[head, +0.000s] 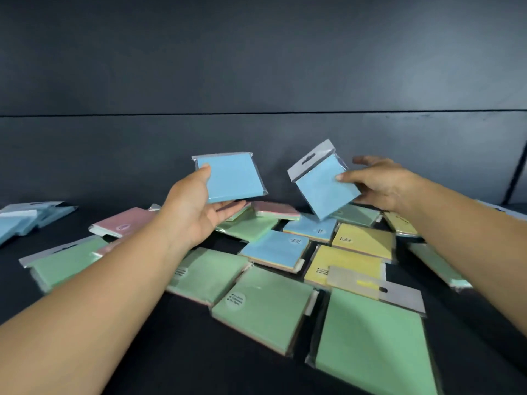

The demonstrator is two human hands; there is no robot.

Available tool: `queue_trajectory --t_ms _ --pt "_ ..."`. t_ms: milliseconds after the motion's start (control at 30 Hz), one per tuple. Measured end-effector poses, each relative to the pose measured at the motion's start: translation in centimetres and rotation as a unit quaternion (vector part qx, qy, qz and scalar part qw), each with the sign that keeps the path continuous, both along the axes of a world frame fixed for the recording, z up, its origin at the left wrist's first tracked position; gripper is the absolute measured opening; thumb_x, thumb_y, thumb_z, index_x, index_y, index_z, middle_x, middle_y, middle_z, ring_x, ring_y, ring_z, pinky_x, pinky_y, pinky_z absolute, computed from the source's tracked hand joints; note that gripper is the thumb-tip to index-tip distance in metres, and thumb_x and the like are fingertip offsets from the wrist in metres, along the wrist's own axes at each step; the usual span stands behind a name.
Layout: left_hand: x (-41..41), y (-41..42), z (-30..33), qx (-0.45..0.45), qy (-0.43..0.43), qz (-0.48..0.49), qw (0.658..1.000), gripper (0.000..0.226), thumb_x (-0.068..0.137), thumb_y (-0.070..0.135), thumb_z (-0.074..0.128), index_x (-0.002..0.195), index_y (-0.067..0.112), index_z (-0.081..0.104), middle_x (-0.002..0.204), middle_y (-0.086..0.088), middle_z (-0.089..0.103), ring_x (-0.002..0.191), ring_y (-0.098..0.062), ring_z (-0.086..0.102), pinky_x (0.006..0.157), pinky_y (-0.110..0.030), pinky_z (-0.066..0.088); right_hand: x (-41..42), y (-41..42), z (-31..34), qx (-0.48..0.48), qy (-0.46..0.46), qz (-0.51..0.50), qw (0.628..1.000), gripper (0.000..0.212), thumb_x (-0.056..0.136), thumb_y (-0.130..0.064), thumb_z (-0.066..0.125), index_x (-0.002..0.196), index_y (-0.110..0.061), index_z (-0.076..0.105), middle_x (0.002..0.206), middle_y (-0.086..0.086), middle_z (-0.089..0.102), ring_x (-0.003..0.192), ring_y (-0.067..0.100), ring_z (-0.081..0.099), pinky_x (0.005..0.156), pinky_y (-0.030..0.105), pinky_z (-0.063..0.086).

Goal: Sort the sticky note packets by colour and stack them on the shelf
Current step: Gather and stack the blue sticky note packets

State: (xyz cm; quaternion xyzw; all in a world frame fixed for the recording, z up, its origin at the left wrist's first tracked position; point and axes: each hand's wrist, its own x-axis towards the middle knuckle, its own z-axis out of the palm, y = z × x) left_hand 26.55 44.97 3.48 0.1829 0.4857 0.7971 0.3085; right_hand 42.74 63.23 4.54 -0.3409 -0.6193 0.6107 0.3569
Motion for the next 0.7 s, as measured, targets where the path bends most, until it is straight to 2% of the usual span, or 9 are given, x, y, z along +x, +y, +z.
queue_trajectory --t_ms 67,100,267,333,400,500,567,633,700 --pt "0.5 -0.2 0.0 0.002 -0.001 -0.01 1.0 0.017 0.099 0.024 0.041 0.088 0.014 0.05 0.091 -0.009 0.062 0.086 -0.027 0.063 0.068 -0.041 0.053 1.2 -0.7 0.4 0.003 0.02 -0.014 1.0 0.018 0.083 0.003 0.062 0.097 -0.008 0.058 0.098 0.011 0.065 0.092 0.024 0.063 0.057 0.029 0.056" --pt "0.7 -0.2 0.0 -0.001 0.003 -0.017 1.0 0.017 0.099 0.025 0.042 0.089 0.014 0.05 0.093 -0.009 0.062 0.089 -0.028 0.063 0.071 -0.042 0.053 1.7 -1.3 0.6 -0.001 0.037 -0.017 0.999 0.013 0.083 0.002 0.062 0.092 -0.007 0.059 0.09 0.01 0.065 0.092 0.025 0.063 0.052 0.026 0.057" --pt "2.3 -0.6 0.0 -0.017 0.017 -0.07 0.997 0.017 0.094 0.029 0.051 0.089 0.014 0.052 0.091 -0.007 0.062 0.081 -0.019 0.062 0.07 -0.037 0.055 2.5 -5.7 1.8 -0.057 0.14 -0.001 0.989 0.009 0.087 0.001 0.057 0.08 -0.004 0.056 0.064 0.007 0.069 0.057 0.015 0.068 0.045 0.026 0.056" --pt "3.0 -0.9 0.4 -0.01 0.011 -0.094 0.995 0.018 0.092 0.03 0.054 0.089 0.013 0.053 0.091 -0.007 0.062 0.08 -0.018 0.063 0.064 -0.033 0.056 2.1 -7.7 2.1 -0.089 0.171 0.01 0.981 0.007 0.088 -0.001 0.057 0.081 -0.001 0.056 0.055 0.007 0.069 0.049 0.013 0.067 0.043 0.024 0.054" --pt "3.5 -1.3 1.0 0.011 -0.001 -0.118 0.993 0.017 0.091 0.027 0.056 0.09 0.011 0.054 0.091 -0.007 0.062 0.08 -0.018 0.063 0.056 -0.03 0.058 1.4 -9.5 2.3 -0.104 0.173 0.008 0.979 0.006 0.087 -0.002 0.058 0.081 0.0 0.056 0.057 0.008 0.069 0.05 0.015 0.067 0.043 0.024 0.054" --pt "3.9 -2.4 1.6 0.021 0.003 -0.152 0.988 0.008 0.088 0.016 0.06 0.09 0.009 0.056 0.085 -0.007 0.065 0.072 -0.016 0.065 0.055 -0.027 0.058 0.3 -11.9 2.0 -0.094 0.148 -0.013 0.984 0.009 0.088 -0.006 0.06 0.08 -0.004 0.055 0.072 0.009 0.063 0.061 0.017 0.063 0.044 0.024 0.055" --pt "3.9 -3.5 1.7 0.018 0.02 -0.163 0.986 0.006 0.087 0.01 0.061 0.091 0.008 0.058 0.082 -0.006 0.066 0.066 -0.014 0.066 0.053 -0.027 0.058 0.0 -13.5 1.7 -0.072 0.117 -0.023 0.99 0.012 0.088 -0.011 0.06 0.079 -0.006 0.054 0.071 0.008 0.059 0.053 0.017 0.061 0.045 0.023 0.055" --pt "3.5 -5.3 1.5 0.017 0.037 -0.158 0.987 0.007 0.087 0.007 0.06 0.094 0.009 0.058 0.084 -0.006 0.066 0.072 -0.015 0.065 0.055 -0.027 0.057 -0.3 -15.3 1.1 -0.06 0.103 -0.015 0.993 0.013 0.089 -0.013 0.059 0.08 -0.006 0.053 0.07 0.009 0.059 0.043 0.016 0.061 0.045 0.024 0.055" --pt "3.0 -7.7 1.2 0.01 0.052 -0.145 0.988 0.007 0.088 0.005 0.057 0.094 0.01 0.058 0.086 -0.007 0.066 0.076 -0.016 0.065 0.057 -0.028 0.057 -0.7 -17.3 0.9 -0.062 0.111 -0.002 0.992 0.013 0.09 -0.011 0.058 0.08 -0.005 0.053 0.072 0.009 0.059 0.042 0.017 0.062 0.044 0.024 0.055"
